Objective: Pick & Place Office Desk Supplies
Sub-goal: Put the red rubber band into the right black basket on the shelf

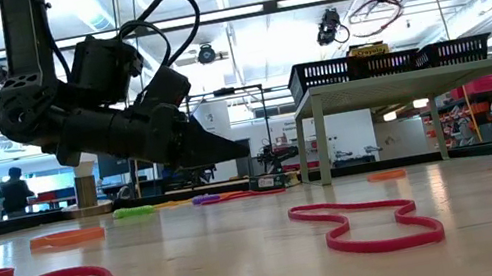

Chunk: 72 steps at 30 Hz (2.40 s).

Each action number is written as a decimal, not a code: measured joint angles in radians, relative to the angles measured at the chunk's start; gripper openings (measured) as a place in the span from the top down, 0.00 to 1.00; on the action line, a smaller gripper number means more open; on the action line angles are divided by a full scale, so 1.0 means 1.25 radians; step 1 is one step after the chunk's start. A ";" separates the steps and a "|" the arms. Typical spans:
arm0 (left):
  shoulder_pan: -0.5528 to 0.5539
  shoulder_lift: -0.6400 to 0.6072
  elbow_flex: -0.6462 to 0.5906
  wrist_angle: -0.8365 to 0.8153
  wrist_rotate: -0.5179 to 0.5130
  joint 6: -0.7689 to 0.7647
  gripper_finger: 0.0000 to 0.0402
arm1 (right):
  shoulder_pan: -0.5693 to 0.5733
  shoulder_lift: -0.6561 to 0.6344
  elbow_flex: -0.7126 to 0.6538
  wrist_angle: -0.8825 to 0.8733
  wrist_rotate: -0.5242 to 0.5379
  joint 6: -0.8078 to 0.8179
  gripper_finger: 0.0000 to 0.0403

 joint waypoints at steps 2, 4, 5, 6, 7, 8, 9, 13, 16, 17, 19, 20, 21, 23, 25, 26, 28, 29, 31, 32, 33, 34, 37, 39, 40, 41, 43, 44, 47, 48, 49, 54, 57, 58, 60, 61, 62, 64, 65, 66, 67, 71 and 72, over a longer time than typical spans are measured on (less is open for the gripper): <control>0.000 0.000 0.000 0.000 0.000 0.000 0.93 | -0.028 0.000 0.026 -0.045 0.021 -0.002 0.98; 0.000 0.000 0.000 0.000 0.000 0.000 0.93 | -0.057 0.000 0.046 -0.090 0.040 -0.007 0.98; 0.000 0.000 0.000 0.000 0.000 0.000 0.93 | -0.073 0.000 0.056 -0.116 0.048 -0.010 0.98; 0.000 0.000 0.000 0.000 0.000 0.000 0.93 | -0.090 0.000 0.063 -0.141 0.058 -0.016 0.98; 0.000 0.000 0.000 0.000 0.000 0.000 0.93 | -0.108 0.000 0.069 -0.161 0.071 -0.021 0.98; 0.000 0.000 0.000 0.000 0.000 0.000 0.93 | -0.127 -0.001 0.072 -0.177 0.084 -0.031 0.98; 0.000 0.000 0.000 0.000 0.000 0.000 0.93 | -0.147 -0.005 0.072 -0.189 0.089 -0.047 0.99; 0.000 0.000 0.000 0.000 0.000 0.000 0.93 | -0.254 -0.033 0.072 -0.198 0.089 -0.125 0.99; 0.000 0.000 0.000 0.000 0.000 0.000 0.93 | -0.355 -0.050 0.072 -0.182 0.097 -0.184 0.99; 0.000 0.000 0.000 0.000 0.000 0.000 0.93 | -0.390 -0.050 0.072 -0.174 0.097 -0.203 0.99; 0.000 0.000 0.000 0.000 0.000 0.000 0.93 | -0.454 -0.046 0.072 -0.159 0.104 -0.247 1.00; 0.000 0.000 0.000 0.000 0.000 0.000 0.93 | -0.482 -0.040 0.072 -0.155 0.117 -0.266 1.00; 0.000 0.000 0.000 0.000 0.000 0.000 0.93 | -0.508 -0.032 0.072 -0.154 0.129 -0.278 1.00; 0.000 0.000 0.000 0.000 0.000 0.000 0.93 | -0.553 -0.011 0.071 -0.153 0.134 -0.293 1.00; 0.000 0.000 0.000 0.000 0.000 0.000 0.93 | -0.590 0.006 0.071 -0.144 0.133 -0.308 1.00; 0.000 0.000 0.000 0.000 0.000 0.000 0.93 | -0.606 0.012 0.071 -0.139 0.133 -0.317 1.00; 0.000 0.000 0.000 0.000 0.000 0.000 0.93 | -0.626 0.030 0.071 -0.132 0.126 -0.328 1.00; 0.000 0.000 0.000 0.000 0.000 0.000 0.93 | -0.635 0.041 0.071 -0.130 0.121 -0.329 1.00; 0.000 0.000 0.000 0.000 0.000 0.000 0.93 | -0.651 0.063 0.071 -0.131 0.111 -0.332 0.99; 0.000 0.000 0.000 0.000 0.000 0.000 0.93 | -0.659 0.073 0.071 -0.131 0.111 -0.341 0.99; 0.000 0.000 0.000 0.000 0.000 0.000 0.93 | -0.665 0.081 0.071 -0.133 0.109 -0.351 0.99; 0.000 0.000 0.000 0.000 0.000 0.000 0.93 | -0.668 0.091 0.071 -0.133 0.102 -0.361 0.99; 0.000 0.000 0.000 0.000 0.000 0.000 0.93 | -0.674 0.120 0.071 -0.133 0.077 -0.359 0.98; 0.000 0.000 0.000 0.000 0.000 0.000 0.93 | -0.675 0.128 0.071 -0.133 0.082 -0.359 0.98; 0.000 0.000 0.000 0.000 0.000 0.000 0.93 | -0.676 0.131 0.071 -0.134 0.087 -0.357 0.98; 0.000 0.000 0.000 0.000 0.000 0.000 0.93 | -0.676 0.132 0.071 -0.134 0.091 -0.357 0.98; 0.000 0.000 0.000 0.000 0.000 0.000 0.93 | -0.676 0.133 0.071 -0.133 0.091 -0.356 0.96; 0.000 0.000 0.001 0.000 0.000 0.000 0.93 | -0.676 0.132 0.071 -0.134 0.093 -0.356 0.94; 0.000 0.000 0.001 0.000 0.000 0.000 0.93 | -0.676 0.132 0.071 -0.135 0.093 -0.356 0.86; 0.000 0.000 0.001 0.000 0.000 0.000 0.93 | -0.676 0.132 0.071 -0.136 0.093 -0.355 0.83; 0.000 0.000 0.001 0.000 0.000 0.000 0.93 | -0.676 0.132 0.071 -0.135 0.093 -0.354 0.80; 0.000 0.000 0.001 0.000 0.000 0.000 0.93 | -0.651 0.117 0.071 -0.136 0.106 -0.354 0.71; 0.000 0.000 0.001 0.000 0.000 0.000 0.93 | -0.629 0.095 0.071 -0.159 0.105 -0.360 0.72; 0.000 0.000 0.001 0.000 0.000 0.000 0.93 | -0.623 0.086 0.071 -0.175 0.105 -0.362 0.73; 0.000 0.000 0.001 0.000 0.000 0.000 0.93 | -0.615 0.069 0.071 -0.211 0.104 -0.354 0.76; 0.000 0.000 0.001 0.000 0.000 0.000 0.93 | -0.612 0.060 0.071 -0.228 0.099 -0.347 0.78; 0.000 0.000 0.001 0.000 0.000 0.000 0.93 | -0.609 0.053 0.071 -0.238 0.095 -0.341 0.81; 0.000 0.000 0.001 0.000 0.000 0.000 0.93 | -0.602 0.033 0.071 -0.233 0.083 -0.334 0.87; 0.000 0.000 0.001 0.000 0.000 0.000 0.93 | -0.597 0.021 0.071 -0.229 0.071 -0.333 0.91; 0.000 0.000 0.001 0.000 0.000 0.000 0.93 | -0.591 0.008 0.071 -0.219 0.058 -0.333 0.94; 0.000 0.000 0.001 0.000 0.000 0.000 0.93 | -0.585 -0.003 0.071 -0.208 0.047 -0.333 0.97; 0.000 0.000 0.001 0.000 0.000 0.000 0.93 | -0.544 -0.046 0.071 -0.177 0.022 -0.310 0.97; 0.000 0.000 0.001 0.000 0.000 0.000 0.93 | -0.530 -0.057 0.071 -0.173 0.018 -0.300 0.97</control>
